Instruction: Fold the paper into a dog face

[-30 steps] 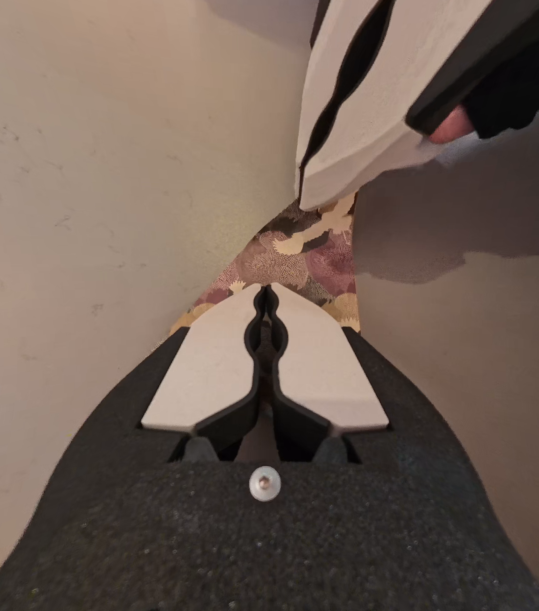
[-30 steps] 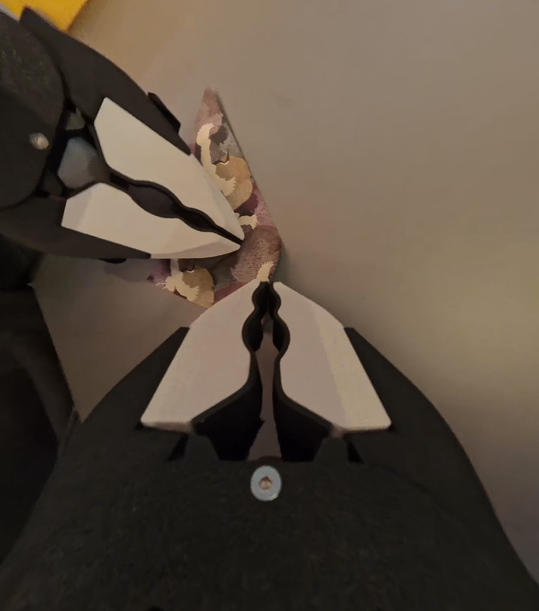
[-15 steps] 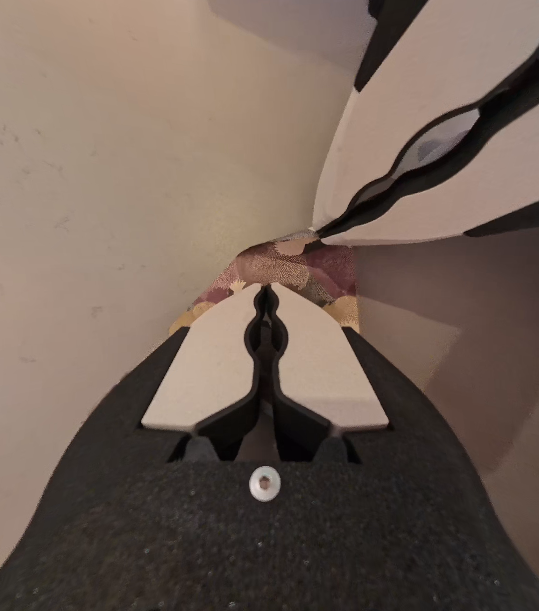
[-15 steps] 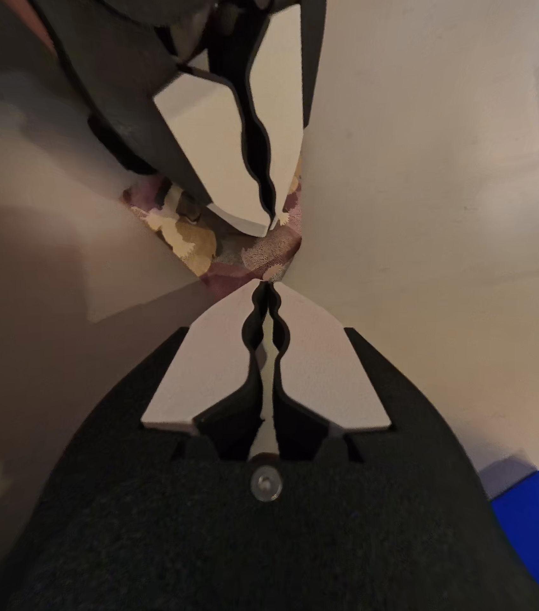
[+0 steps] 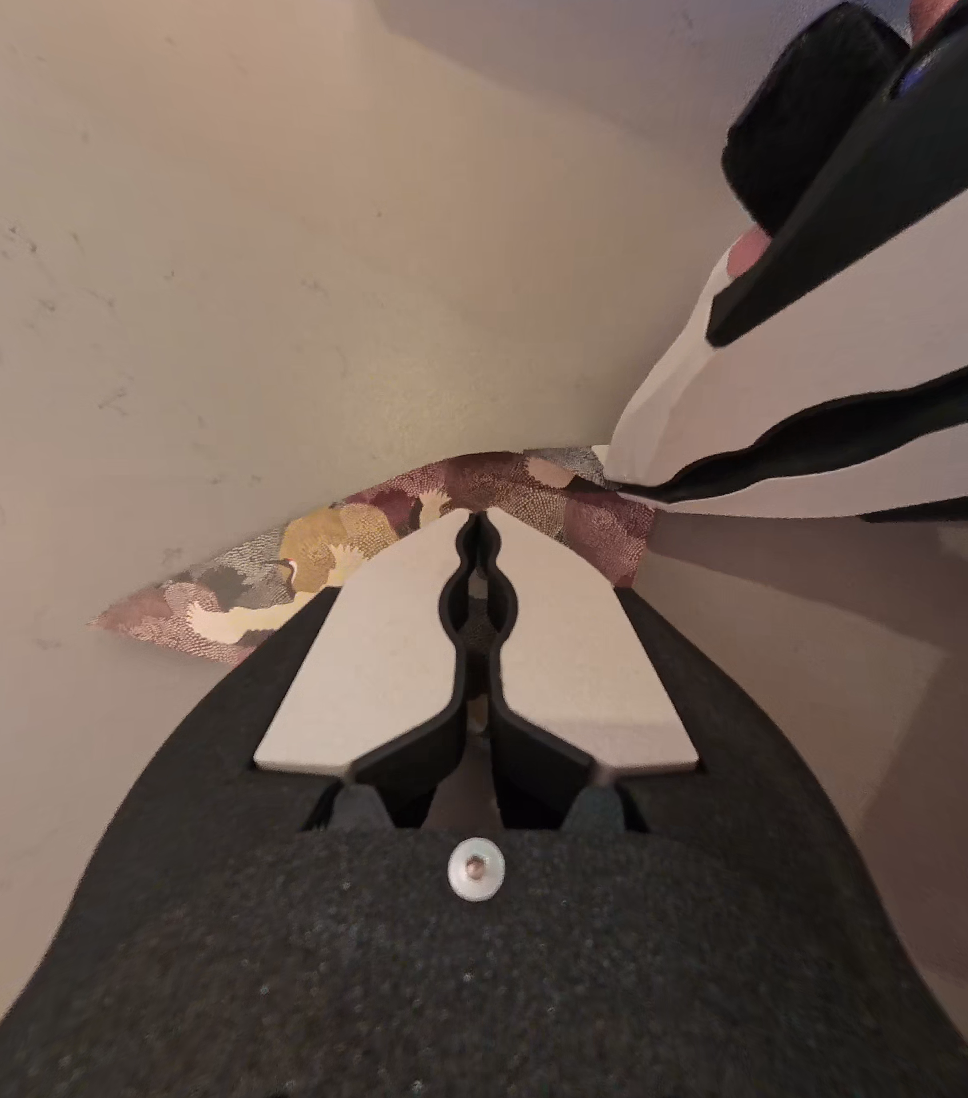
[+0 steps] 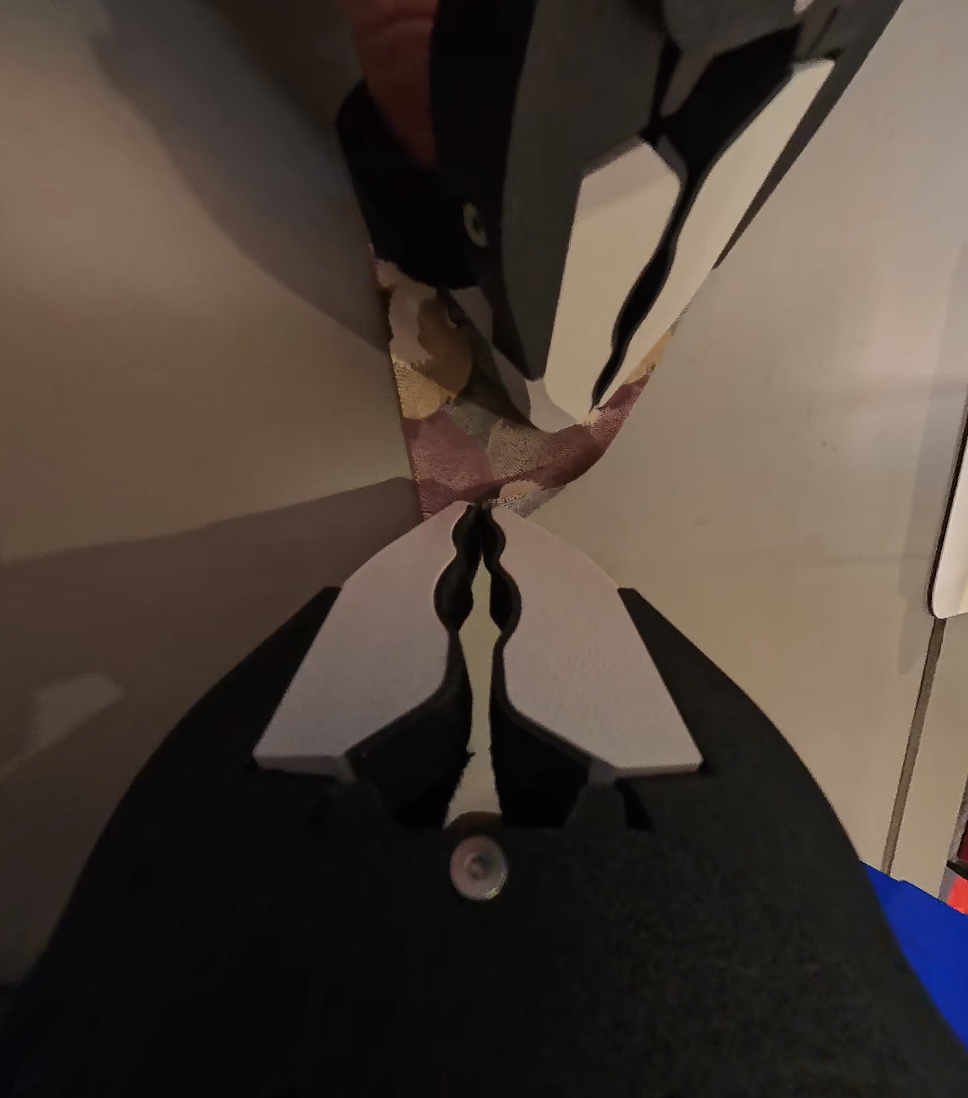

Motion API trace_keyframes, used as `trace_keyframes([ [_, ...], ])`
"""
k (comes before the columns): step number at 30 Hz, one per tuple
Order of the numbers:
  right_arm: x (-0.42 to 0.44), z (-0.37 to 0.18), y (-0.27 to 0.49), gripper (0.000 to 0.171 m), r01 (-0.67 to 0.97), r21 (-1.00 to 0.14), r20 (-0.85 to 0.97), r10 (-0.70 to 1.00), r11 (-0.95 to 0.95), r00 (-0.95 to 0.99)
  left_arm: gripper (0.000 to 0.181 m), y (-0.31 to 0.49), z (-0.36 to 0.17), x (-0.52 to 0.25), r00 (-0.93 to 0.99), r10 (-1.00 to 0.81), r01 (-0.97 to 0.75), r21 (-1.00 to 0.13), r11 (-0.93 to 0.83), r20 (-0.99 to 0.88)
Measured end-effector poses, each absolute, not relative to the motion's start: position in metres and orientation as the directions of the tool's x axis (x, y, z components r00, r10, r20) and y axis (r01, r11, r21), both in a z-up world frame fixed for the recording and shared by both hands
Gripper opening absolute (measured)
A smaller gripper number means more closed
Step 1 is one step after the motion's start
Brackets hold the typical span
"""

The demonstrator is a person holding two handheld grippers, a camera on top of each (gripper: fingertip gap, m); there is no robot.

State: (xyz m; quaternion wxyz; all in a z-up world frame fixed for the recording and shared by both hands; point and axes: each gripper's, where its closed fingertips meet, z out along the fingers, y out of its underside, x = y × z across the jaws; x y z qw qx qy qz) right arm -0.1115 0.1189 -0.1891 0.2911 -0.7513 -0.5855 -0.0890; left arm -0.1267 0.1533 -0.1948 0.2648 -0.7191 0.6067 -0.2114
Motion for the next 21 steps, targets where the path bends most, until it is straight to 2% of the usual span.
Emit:
trace_keyframes([
  [8, -0.115, -0.192, 0.115, 0.000, 0.923, -0.352, 0.438, 0.844, -0.155, 0.309, 0.000, 0.153, -0.195, -0.127, 0.174, -0.985, -0.760, -0.638, -0.124, -0.017],
  [13, -0.117, -0.193, 0.112, 0.007, 0.895, -0.395, 0.362, 0.861, -0.205, 0.357, 0.000, 0.153, -0.195, -0.127, 0.175, -0.984, -0.761, -0.637, -0.123, -0.018],
  [18, -0.123, -0.192, 0.106, 0.018, 0.851, -0.458, 0.250, 0.881, -0.258, 0.401, 0.000, 0.153, -0.195, -0.126, 0.175, -0.985, -0.762, -0.635, -0.125, -0.016],
  [21, -0.128, -0.193, 0.100, 0.033, 0.804, -0.511, 0.145, 0.892, -0.304, 0.429, 0.000, 0.153, -0.195, -0.126, 0.176, -0.984, -0.761, -0.636, -0.129, -0.011],
])
